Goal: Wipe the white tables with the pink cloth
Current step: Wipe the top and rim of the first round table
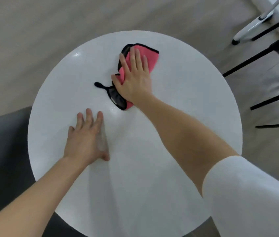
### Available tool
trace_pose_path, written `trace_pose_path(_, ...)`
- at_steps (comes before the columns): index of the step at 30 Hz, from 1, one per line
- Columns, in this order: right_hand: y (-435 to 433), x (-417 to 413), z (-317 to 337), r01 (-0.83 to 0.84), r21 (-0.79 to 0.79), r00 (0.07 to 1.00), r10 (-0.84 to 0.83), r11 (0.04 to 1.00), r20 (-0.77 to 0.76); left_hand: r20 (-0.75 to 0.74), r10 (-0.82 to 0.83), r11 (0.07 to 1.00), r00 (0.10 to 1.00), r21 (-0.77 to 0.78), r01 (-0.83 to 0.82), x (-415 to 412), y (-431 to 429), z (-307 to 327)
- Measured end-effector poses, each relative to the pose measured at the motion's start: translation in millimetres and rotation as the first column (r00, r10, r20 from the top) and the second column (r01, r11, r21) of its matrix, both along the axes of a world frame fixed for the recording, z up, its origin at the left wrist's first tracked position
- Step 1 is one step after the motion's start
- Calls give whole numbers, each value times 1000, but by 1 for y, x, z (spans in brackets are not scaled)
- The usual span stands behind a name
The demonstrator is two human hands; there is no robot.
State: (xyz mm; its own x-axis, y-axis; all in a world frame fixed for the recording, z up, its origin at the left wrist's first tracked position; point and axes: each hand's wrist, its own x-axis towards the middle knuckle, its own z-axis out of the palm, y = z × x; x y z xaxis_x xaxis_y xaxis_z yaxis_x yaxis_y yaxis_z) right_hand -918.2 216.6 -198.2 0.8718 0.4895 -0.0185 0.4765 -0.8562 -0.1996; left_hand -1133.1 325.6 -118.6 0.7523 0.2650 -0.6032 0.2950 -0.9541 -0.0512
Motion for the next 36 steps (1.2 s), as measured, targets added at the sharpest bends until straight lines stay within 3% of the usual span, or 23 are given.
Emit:
trace_pose_path(4, -23, -79, 3, -268, 37, 962, 270, 963, -36, -23, -5, 1000, 1000, 2, 5, 1, -3, 2)
trace_pose_path(7, -105, -140, 9, -304, 70, 947, 309, 950, -85, -49, -32, 999, 998, 11, 33, 0, -1, 2)
trace_pose_path(13, -251, -138, 11, -43, -6, 998, 42, 999, -42, -23, -52, 999, 998, 11, 53, 1, 0, -5)
trace_pose_path(18, -202, -97, -4, 371, -29, 927, -368, 928, 65, 6, -80, 997, 997, 26, 79, 0, 6, -8)
trace_pose_path(20, -150, -83, -3, 438, -32, 898, -436, 898, 53, 26, -92, 996, 995, 13, 91, -2, 10, -7)
trace_pose_path(26, -3, -138, 5, 106, 37, 994, -107, 994, 19, 245, 15, 991, 969, -136, 19, -39, 29, 4)
trace_pose_path(29, -10, -207, 7, -86, 96, 996, 88, 992, -23, 442, 18, 989, 897, -137, 48, -81, 38, -4)
trace_pose_path(31, -48, -247, 6, -166, 124, 985, 171, 978, -30, 487, -22, 988, 873, -124, 94, -106, 40, -12)
trace_pose_path(33, -103, -276, 6, -144, 120, 989, 148, 982, -28, 515, -42, 986, 856, -116, 119, -124, 40, -19)
trace_pose_path(36, -186, -288, 11, 64, 52, 998, -64, 997, 2, 569, -38, 983, 821, -125, 132, -140, 38, -24)
